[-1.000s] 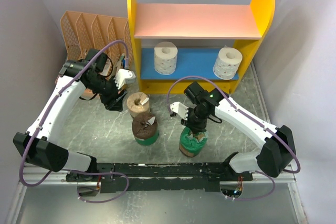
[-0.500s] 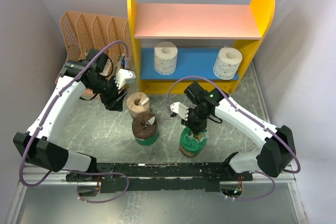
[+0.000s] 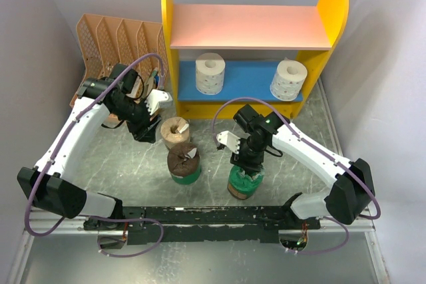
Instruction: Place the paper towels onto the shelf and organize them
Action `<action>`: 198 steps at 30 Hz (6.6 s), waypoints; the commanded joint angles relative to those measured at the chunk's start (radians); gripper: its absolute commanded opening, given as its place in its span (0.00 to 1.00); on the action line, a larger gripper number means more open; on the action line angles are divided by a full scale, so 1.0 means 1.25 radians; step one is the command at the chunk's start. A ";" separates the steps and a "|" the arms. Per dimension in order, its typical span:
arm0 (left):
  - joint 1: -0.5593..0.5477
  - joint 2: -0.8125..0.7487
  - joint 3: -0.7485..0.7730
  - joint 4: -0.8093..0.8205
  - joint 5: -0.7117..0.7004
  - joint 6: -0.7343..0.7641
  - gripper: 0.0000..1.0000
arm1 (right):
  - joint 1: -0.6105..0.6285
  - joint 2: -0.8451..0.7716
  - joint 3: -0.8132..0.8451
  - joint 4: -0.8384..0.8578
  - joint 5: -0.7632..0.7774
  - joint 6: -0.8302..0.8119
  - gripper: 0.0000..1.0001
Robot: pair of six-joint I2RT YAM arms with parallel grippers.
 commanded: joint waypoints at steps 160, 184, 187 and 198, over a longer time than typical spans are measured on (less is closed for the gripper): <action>0.041 -0.104 -0.075 0.058 0.117 -0.043 0.56 | -0.056 0.165 0.243 -0.078 0.065 0.015 0.00; 0.043 -0.120 -0.102 0.050 0.139 -0.031 0.60 | -0.059 0.191 0.176 0.078 0.191 0.105 0.12; 0.043 -0.117 -0.099 0.045 0.140 -0.028 0.60 | -0.058 0.190 0.188 0.066 0.193 0.103 0.23; 0.043 -0.123 -0.117 0.032 0.134 -0.017 0.63 | -0.058 0.151 0.304 0.018 0.214 0.083 0.45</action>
